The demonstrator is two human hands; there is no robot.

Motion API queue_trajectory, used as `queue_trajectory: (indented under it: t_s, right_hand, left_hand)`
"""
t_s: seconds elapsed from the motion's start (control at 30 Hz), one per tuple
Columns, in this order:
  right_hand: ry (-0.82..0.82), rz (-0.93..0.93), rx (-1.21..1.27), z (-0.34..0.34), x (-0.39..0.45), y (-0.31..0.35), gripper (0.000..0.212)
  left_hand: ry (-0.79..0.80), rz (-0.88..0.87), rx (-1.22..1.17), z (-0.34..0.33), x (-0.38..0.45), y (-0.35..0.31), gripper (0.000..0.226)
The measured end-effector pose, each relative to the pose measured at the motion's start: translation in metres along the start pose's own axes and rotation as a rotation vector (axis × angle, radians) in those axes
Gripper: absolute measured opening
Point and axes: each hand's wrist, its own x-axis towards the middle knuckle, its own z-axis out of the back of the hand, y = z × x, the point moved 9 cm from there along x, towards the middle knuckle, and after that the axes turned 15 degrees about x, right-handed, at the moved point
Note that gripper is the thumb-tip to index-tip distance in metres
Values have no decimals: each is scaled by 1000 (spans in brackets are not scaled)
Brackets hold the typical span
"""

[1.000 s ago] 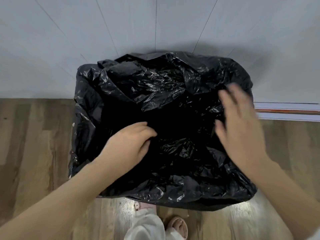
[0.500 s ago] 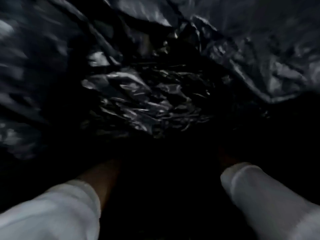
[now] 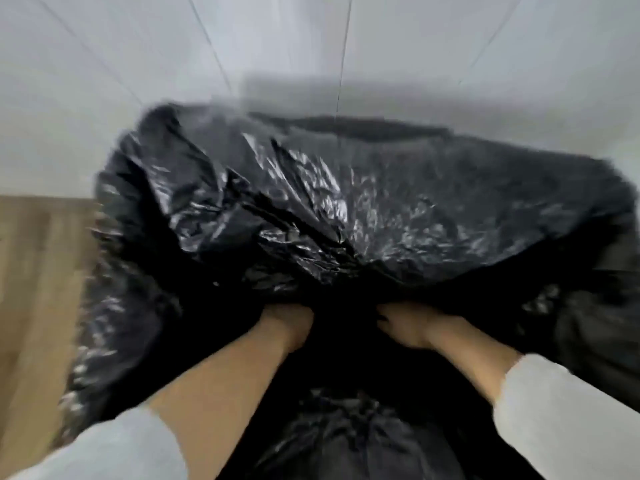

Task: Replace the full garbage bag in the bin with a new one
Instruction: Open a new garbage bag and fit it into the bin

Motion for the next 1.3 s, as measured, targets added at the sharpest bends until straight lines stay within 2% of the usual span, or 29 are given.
queue_trajectory:
  t_s: [0.03,0.07,0.1,0.13,0.2,0.23,0.27,0.3,0.37,0.4,0.47,0.53,0.63,0.7,0.77,0.83,0.9,0.97,1.03,1.1,1.17,1.23,1.3]
  right_hand:
    - [-30,40,-39,13,-25,13,37]
    - [-93,78,-81,30,-57,25,36]
    - [-194,148,-128,50,-84,36,35]
    - [-347,229,-167,72,-116,48,34]
    - [-687,434,-238,110,-174,69,36]
    - [-877,492,-340,125,-199,73,41]
    - [-993,464,-425,138,-211,70,46]
    - [-1033,405,-486,148,-212,63,51]
    - [-953,320,-492,166,-197,50,65]
    - [-883,288,-468,172,-185,44,75]
    - [-786,175,-428,183,-167,32,86]
    - [-719,48,-279,197,-156,17,71]
    - [-731,28,-150,216,-154,8,41]
    - [-690,36,-129,216,-154,7,38]
    - [-654,37,-113,211,-155,5,59]
    - [-780,29,-37,211,-179,5,82]
    - [-984,26,208,203,-216,-5,87]
    - [-1023,-26,520,165,-237,-26,88]
    - [-931,-72,760,114,-232,-44,86]
    - [-920,-111,790,84,-223,-53,79]
    - [-968,-195,758,81,-221,-63,66]
    - [-923,-209,789,83,-218,-66,60]
    - [-840,-150,890,78,-224,-63,72]
  left_hand:
    - [-12,22,3,15,-27,-4,37]
    - [-91,-16,22,29,-53,-11,33]
    - [-281,-77,26,52,-76,-17,29]
    - [-583,-126,50,79,-108,-19,27]
    - [-1029,-138,122,112,-168,-12,40]
    - [-1194,-68,210,126,-194,-1,54]
    - [-1225,51,278,133,-201,18,70]
    - [-1153,172,308,138,-200,41,87]
    - [-1002,334,243,148,-191,84,111]
    - [-925,372,170,150,-186,102,111]
    - [-843,381,7,149,-175,125,96]
    - [-849,410,-112,147,-170,141,80]
    - [-875,496,-444,143,-171,170,59]
    - [-861,501,-540,141,-172,175,59]
    - [-814,451,-608,139,-172,170,76]
    - [-791,461,-598,138,-183,163,101]
    - [-891,511,-606,130,-208,156,109]
    - [-915,485,-863,99,-228,145,105]
    - [-786,477,-1182,49,-226,134,89]
    - [-680,545,-1191,18,-215,133,53]
    - [-668,619,-1144,8,-206,143,29]
    - [-634,586,-1204,6,-202,142,30]
    - [-623,473,-1330,3,-208,134,54]
